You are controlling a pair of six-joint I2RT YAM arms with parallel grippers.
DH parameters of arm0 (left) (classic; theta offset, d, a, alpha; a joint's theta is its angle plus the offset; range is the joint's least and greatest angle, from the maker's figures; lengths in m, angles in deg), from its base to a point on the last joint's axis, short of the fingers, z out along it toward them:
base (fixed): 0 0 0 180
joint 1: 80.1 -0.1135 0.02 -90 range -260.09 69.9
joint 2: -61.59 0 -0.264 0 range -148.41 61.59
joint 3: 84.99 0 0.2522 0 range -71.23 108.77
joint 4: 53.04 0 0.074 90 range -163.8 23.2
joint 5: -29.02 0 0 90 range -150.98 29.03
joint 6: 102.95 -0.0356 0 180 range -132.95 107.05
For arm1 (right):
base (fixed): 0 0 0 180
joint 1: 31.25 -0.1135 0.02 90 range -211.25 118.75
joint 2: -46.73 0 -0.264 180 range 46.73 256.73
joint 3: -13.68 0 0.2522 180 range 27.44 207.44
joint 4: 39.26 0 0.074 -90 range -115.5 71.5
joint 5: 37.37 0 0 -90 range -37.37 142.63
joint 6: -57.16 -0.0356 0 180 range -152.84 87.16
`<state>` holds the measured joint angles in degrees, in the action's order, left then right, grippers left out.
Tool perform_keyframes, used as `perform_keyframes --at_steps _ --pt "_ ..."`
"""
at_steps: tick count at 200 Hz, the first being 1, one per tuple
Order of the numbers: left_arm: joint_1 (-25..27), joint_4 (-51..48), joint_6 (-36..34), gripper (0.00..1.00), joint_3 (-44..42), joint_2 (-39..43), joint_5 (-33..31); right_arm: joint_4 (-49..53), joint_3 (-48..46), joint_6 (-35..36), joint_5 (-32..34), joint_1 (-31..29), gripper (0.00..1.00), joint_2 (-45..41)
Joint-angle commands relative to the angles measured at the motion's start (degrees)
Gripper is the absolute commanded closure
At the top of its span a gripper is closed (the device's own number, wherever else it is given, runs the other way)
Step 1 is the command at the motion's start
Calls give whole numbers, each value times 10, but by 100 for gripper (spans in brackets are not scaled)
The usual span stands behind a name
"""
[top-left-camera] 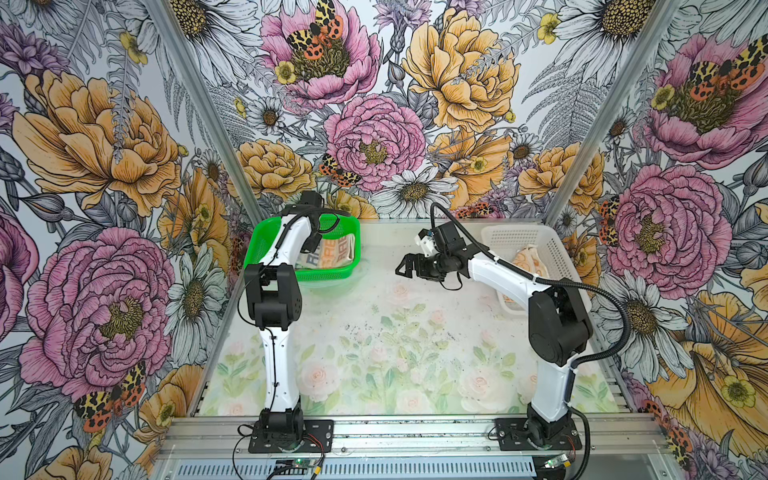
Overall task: Fold and stack the towels
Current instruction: 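Lower the folded towel onto the blue towel in the green basket with the left gripper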
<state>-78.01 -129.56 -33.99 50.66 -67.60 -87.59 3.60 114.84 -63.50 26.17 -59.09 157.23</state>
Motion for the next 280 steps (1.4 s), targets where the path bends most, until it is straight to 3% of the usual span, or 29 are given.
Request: perform_keyframes --at_steps 1,92,148,211,246,250,253,255,280 --pt "-9 10 -11 100 24 -18 -8 1 11 -5 -2 -3 1 15" --pt "-17 22 -25 100 38 -40 -24 1 6 -7 -5 -3 1 22" --pt "-37 23 -20 100 37 -38 3 1 9 -9 -6 -4 1 26" --pt "-44 22 -12 100 60 -72 -25 1 12 -9 -7 -4 1 29" --pt "-42 22 6 44 59 -74 -40 1 12 -11 -11 -4 1 30" --pt "-41 21 8 29 59 -73 -43 1 12 -11 -11 -4 1 29" --pt "-41 22 9 7 58 -72 -44 1 12 -11 -11 -4 1 29" --pt "-41 21 10 3 58 -71 -45 1 12 -11 -11 -4 1 28" --pt "-35 22 27 1 60 -51 -49 4 11 -6 -6 -3 1 12"
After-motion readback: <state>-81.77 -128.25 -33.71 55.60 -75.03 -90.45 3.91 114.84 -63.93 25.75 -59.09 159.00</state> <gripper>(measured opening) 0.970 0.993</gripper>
